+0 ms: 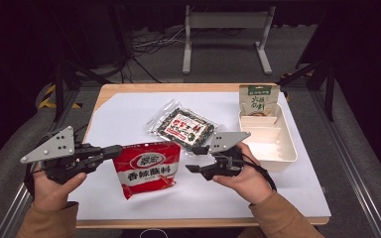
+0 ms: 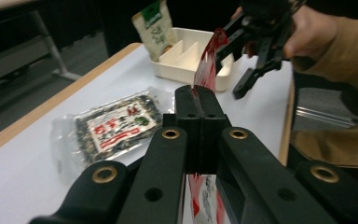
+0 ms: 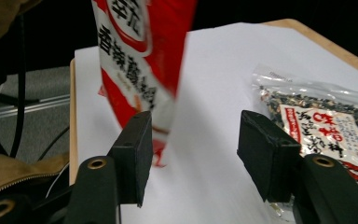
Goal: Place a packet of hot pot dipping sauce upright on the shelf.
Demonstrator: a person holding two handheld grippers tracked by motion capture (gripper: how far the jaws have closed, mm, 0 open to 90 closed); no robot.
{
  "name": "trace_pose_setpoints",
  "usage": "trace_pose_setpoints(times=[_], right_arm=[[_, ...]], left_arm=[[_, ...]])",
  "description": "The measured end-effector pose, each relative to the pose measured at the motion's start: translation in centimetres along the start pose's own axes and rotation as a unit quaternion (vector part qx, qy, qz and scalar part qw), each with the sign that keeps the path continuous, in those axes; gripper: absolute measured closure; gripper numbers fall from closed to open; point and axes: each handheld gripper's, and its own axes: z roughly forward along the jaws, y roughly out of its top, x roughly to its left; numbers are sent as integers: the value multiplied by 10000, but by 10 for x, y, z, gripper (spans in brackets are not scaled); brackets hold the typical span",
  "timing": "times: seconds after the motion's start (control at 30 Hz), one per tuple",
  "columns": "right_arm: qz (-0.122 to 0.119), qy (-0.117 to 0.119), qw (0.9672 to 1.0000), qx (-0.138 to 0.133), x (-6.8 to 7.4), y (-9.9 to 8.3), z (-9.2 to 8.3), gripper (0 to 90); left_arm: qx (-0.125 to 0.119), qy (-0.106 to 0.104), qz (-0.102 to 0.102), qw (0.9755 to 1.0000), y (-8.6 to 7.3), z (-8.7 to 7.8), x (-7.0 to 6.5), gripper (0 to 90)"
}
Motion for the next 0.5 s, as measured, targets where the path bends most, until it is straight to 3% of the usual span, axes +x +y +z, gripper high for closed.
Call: trace_pose_setpoints(times=[0.1, 0.23, 0.3, 0.5], right_arm=[[-76, 62, 9999, 31, 3, -1, 7, 438], [-157, 342, 9993, -17, 7, -1, 12, 444], [-260, 611, 9978, -10, 13, -1, 18, 451], [-292, 718, 9970, 29, 14, -2, 28, 468]], left_arm=[[-54, -165, 65, 9998, 4, 4, -6, 900], [-93, -295, 155, 9994, 9, 7, -14, 900], [-123, -320, 209, 9992, 12, 8, -18, 900], [-214, -337, 326, 9987, 16, 13, -24, 900]])
